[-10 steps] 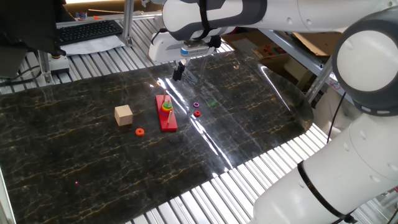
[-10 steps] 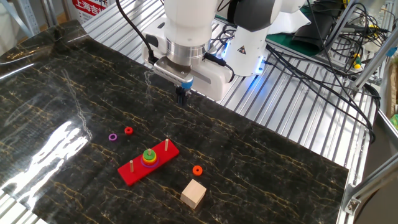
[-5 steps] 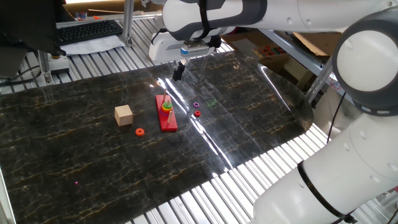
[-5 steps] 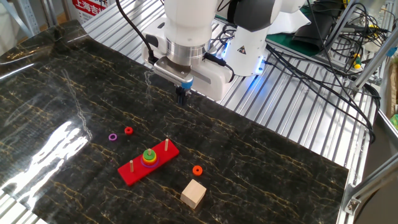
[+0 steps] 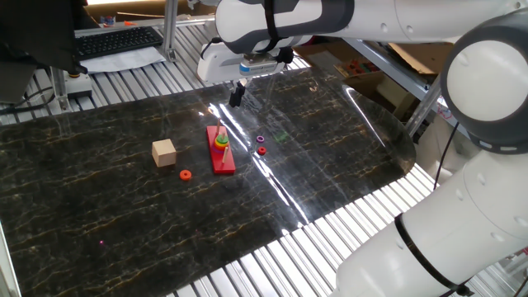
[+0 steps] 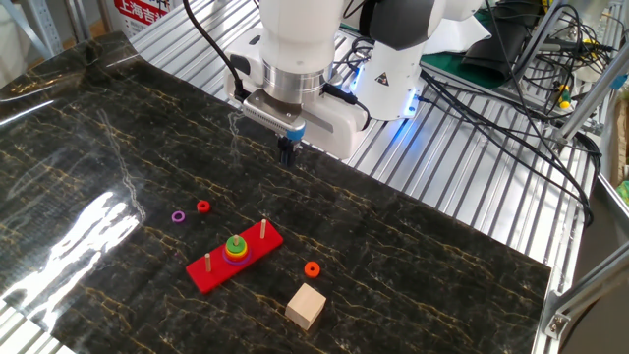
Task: Take out one Hanoi block and throw it aside
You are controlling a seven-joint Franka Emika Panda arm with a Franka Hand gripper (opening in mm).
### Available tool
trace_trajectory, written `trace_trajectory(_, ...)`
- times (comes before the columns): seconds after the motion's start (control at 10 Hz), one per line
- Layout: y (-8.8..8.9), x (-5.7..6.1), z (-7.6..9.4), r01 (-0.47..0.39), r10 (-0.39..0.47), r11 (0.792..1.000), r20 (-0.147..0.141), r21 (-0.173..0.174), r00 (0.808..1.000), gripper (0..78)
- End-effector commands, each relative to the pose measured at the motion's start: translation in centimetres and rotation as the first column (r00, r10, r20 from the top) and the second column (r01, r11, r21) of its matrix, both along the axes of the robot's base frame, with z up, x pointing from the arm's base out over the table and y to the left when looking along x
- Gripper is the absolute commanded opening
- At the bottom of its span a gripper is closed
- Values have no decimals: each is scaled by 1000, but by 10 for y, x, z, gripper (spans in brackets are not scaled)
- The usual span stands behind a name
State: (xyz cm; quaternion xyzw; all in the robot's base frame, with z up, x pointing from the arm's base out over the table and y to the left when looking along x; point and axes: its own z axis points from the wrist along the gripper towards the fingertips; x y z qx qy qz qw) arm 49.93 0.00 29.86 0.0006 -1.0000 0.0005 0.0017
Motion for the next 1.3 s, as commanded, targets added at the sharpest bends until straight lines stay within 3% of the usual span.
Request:
trace_trajectory(0.1,0,0,0,-22,22,997,3,74,1000,0)
trace_trajectory(0.2,0,0,0,-45,45,999,2,1,999,0)
trace_trajectory(1.3,1,0,0,-43,43,999,-4,2,999,0)
